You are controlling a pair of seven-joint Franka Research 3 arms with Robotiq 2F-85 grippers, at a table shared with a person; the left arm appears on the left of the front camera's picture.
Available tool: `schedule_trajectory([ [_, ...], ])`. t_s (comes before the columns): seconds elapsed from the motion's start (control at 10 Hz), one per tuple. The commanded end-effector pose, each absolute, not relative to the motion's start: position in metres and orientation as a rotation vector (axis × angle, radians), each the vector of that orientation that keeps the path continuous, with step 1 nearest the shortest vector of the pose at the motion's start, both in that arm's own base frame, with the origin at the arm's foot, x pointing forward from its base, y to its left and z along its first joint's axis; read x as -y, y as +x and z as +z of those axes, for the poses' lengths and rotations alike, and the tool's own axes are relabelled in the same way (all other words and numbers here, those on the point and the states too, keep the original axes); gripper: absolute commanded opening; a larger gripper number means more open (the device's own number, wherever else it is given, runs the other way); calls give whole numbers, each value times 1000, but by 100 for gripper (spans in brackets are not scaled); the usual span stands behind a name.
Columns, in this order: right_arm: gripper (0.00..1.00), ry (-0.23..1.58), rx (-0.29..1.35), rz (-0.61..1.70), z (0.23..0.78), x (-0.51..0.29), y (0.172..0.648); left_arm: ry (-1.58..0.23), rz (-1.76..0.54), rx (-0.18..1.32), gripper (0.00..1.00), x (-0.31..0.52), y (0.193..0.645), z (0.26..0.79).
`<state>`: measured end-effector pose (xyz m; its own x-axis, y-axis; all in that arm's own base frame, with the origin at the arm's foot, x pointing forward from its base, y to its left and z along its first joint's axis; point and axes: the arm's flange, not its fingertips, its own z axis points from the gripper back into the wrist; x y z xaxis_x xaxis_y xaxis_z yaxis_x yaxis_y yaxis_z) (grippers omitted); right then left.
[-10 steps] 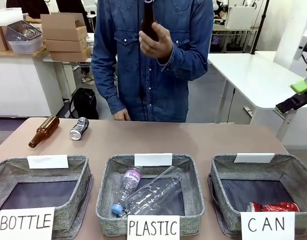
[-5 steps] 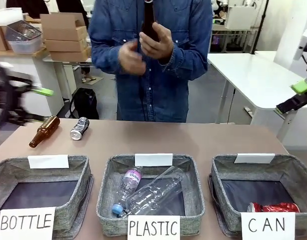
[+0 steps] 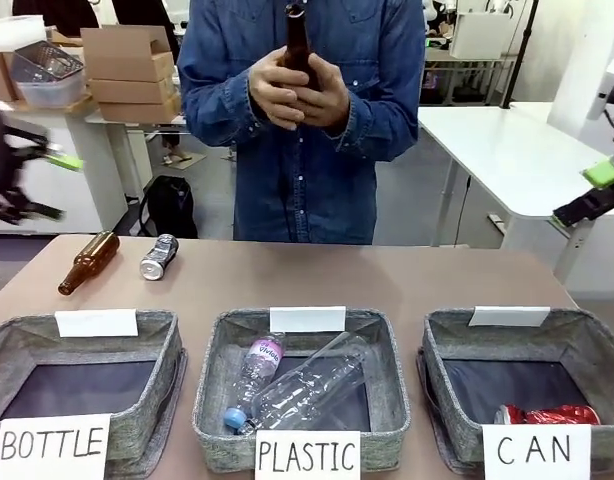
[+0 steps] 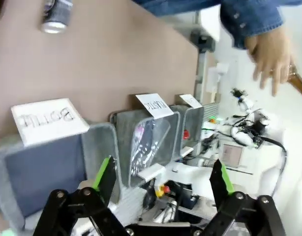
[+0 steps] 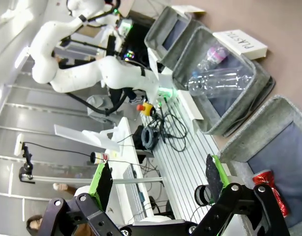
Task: Sort the can waste into the basket.
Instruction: Pick up the can waste from the table and place it in the right Fabric basket.
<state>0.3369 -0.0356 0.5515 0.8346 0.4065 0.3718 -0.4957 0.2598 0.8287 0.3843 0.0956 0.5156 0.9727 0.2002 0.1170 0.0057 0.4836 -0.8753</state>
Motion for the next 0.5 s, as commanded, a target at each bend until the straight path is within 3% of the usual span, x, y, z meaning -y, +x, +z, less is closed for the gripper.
schedule_trajectory([
  [0.0,100,1155,94,633,552,38,336,-1165,161,231,100,-132,352,518],
  [0.4,100,1155,94,633,552,38,336,-1159,141,195,100,-132,356,518],
])
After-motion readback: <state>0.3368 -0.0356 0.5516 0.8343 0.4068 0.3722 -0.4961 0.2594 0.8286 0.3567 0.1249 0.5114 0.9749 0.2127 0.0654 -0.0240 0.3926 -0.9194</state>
